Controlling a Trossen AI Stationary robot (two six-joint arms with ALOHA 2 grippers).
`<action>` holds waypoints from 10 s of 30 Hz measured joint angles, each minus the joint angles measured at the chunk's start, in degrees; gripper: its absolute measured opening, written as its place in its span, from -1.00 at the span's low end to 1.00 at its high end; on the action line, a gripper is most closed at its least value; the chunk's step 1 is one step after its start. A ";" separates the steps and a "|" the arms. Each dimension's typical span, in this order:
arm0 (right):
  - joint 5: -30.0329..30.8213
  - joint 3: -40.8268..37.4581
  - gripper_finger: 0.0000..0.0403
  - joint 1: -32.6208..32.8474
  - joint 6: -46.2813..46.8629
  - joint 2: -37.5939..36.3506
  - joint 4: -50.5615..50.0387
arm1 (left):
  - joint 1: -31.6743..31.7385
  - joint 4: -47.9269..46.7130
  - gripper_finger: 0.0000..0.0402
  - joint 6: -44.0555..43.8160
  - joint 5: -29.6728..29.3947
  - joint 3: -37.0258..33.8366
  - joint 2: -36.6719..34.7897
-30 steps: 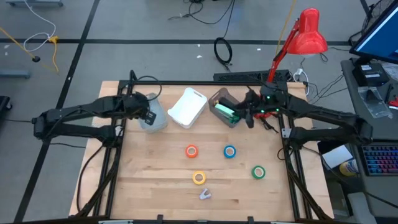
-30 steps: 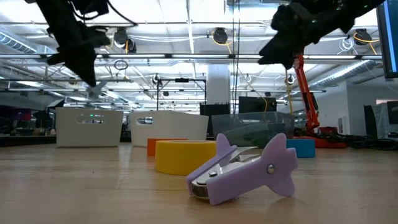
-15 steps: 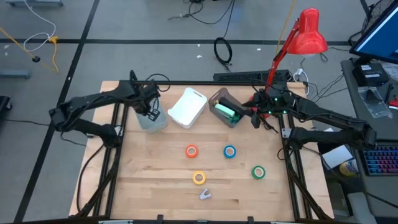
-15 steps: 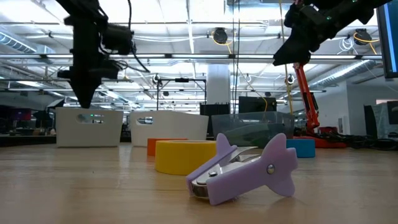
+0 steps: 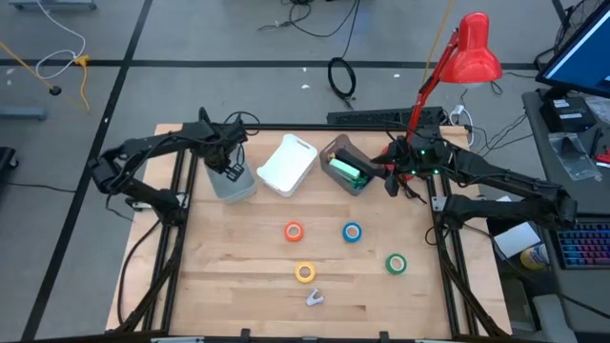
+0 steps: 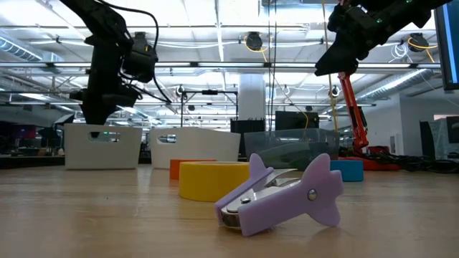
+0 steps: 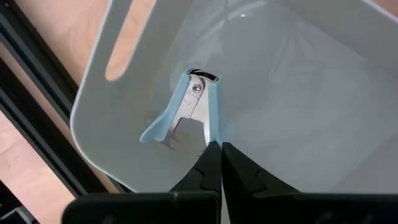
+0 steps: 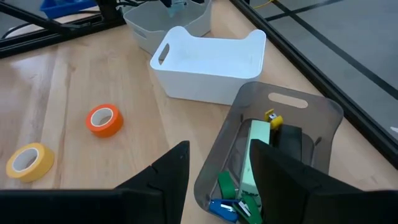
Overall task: Pick and place Stapler, Stapler remover, tape
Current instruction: Put the light blue staple remover into the gray bin, then put the purple staple remover into the gray bin
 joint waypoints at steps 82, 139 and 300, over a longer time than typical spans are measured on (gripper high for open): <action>14.81 21.16 -0.22 48.03 9.55 29.11 9.09 | -51.37 30.34 -0.37 -17.42 -9.97 -13.51 -44.57; 2.71 38.12 -0.24 54.73 9.64 66.49 8.22 | -60.21 23.60 -0.37 -13.00 -12.66 -27.36 -73.40; -23.31 37.13 -1.00 15.65 45.59 61.40 64.13 | -60.28 67.19 -0.37 -17.82 -33.68 -27.32 -40.75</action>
